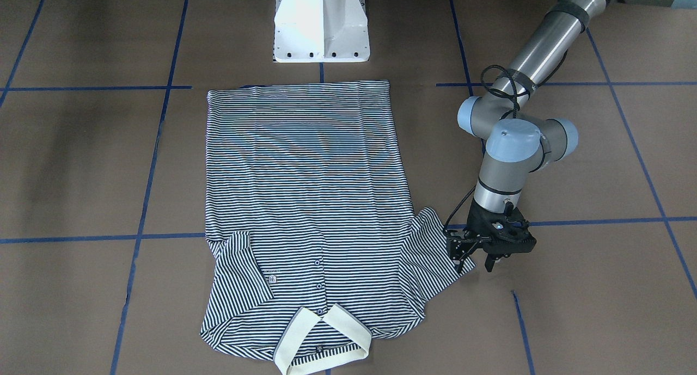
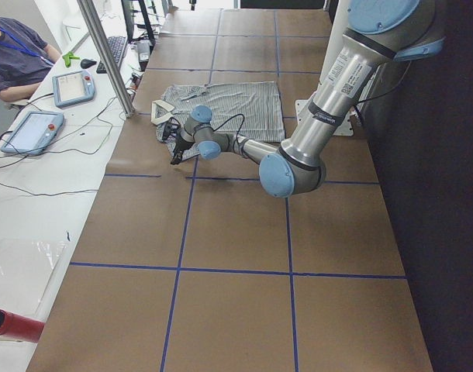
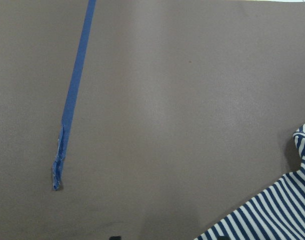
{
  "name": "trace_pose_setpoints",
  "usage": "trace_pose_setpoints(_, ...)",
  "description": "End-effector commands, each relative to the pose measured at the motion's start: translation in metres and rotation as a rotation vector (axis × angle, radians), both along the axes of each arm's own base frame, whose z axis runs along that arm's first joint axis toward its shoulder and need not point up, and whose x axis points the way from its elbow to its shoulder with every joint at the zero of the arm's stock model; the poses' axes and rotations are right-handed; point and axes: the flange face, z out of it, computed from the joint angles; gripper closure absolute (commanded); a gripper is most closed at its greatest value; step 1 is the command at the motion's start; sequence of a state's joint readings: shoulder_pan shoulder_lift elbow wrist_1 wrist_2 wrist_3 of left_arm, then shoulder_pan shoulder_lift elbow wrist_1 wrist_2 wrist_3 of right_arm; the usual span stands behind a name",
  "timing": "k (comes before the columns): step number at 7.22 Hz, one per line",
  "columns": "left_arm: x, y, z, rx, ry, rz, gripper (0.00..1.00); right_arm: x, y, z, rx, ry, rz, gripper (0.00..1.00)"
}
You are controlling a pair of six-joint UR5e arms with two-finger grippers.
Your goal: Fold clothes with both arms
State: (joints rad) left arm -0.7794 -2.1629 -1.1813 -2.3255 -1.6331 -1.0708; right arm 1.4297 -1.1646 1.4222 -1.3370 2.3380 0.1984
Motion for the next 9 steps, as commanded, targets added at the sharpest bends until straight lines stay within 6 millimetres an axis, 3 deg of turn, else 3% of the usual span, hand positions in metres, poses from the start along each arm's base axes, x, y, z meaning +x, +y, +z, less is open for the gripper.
trace_pose_setpoints(1,0.0048,0.0036,-0.0002,0.001,0.001,0.008,0.32,0.0002,0.0009,0.0011,-0.001,0.000,0.001,0.00)
trace_pose_setpoints(7,0.0115,0.0099,0.0033,-0.002,-0.003,0.019,0.35,0.0005,0.0029,0.0045,-0.005,0.002,0.001,0.00)
trace_pose_setpoints(8,0.0115,0.0099,0.0033,-0.002,-0.003,0.019,0.41,0.0006,0.0033,0.0055,-0.006,0.003,0.000,0.00)
trace_pose_setpoints(9,0.0107,0.0105,0.0042,0.003,0.003,0.017,0.67,0.0006,0.0033,0.0055,-0.006,0.003,0.000,0.00)
